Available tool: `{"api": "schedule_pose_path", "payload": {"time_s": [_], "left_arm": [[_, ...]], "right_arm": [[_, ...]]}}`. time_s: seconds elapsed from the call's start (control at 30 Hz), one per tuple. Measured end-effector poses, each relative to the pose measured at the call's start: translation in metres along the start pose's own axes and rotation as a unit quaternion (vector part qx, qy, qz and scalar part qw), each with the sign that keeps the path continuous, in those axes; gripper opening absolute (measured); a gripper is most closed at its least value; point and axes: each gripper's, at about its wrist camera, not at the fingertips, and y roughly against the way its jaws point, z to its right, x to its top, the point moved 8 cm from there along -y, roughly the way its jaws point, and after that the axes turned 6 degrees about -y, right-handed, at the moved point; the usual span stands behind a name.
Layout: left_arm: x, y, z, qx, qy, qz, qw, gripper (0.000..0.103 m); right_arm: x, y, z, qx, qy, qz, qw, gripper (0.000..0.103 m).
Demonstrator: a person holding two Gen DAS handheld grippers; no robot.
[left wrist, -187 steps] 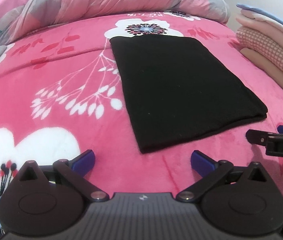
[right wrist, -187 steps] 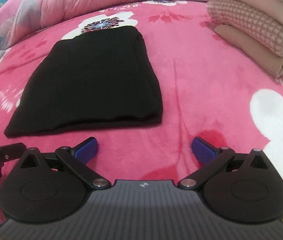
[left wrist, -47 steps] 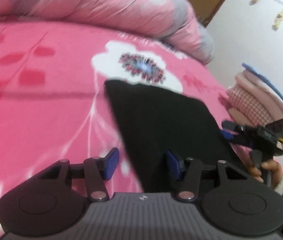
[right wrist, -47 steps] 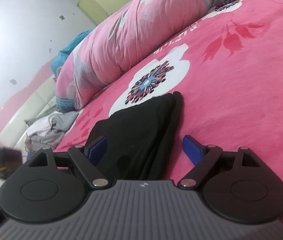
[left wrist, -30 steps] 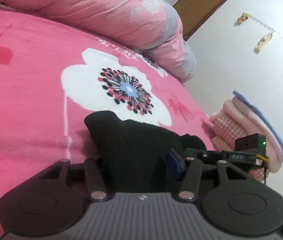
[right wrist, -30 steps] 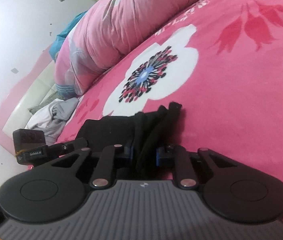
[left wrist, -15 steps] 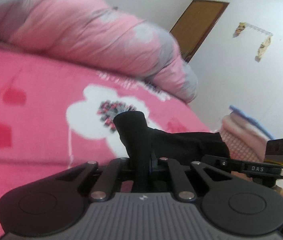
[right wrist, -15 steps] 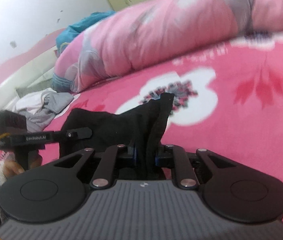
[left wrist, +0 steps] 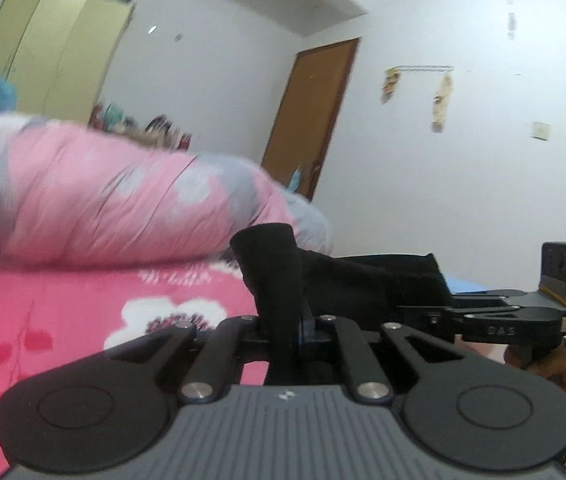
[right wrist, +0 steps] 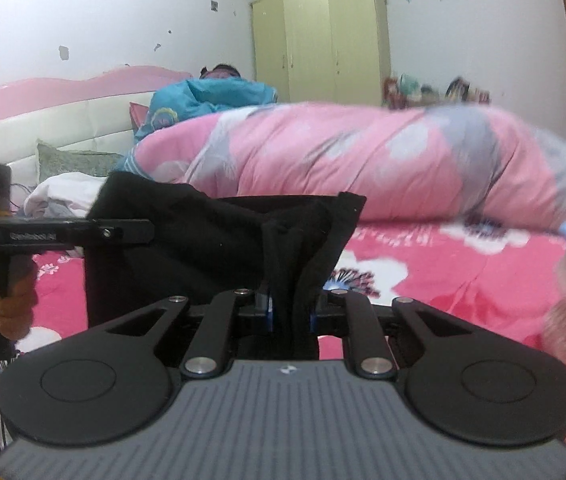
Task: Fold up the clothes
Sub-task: 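Lift the folded black shirt off the bedspread with both grippers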
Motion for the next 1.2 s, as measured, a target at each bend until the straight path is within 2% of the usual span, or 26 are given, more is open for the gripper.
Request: {"api": "schedule_pose_path", "payload": {"time_s": [0.33,0.6,0.9,1.2], "left_arm": [[0.058,0.053,0.076,-0.029,-0.036,0.065,0.9968,0.008],[0.126,0.050,0.147,-0.079,-0.059,0.115,0.9884,0.008],[0.172,-0.001,0.240,-0.142,-0.085,0.164,0.9725,0.008],[0.192,-0.075,0.304,-0.185,-0.083,0.170,0.9645,0.008]], "right_arm": [[0.044,0.094,-0.024,-0.038,0.053,0.074,0.995,0.012],[0.099,0.173,-0.009,-0.092,0.104,0.141,0.980,0.012],[0.164,0.244,0.053,-0.173,0.145,0.186,0.956,0.012],[0.189,0.293,0.139,-0.228,0.131,0.219,0.940,0.012]]}}
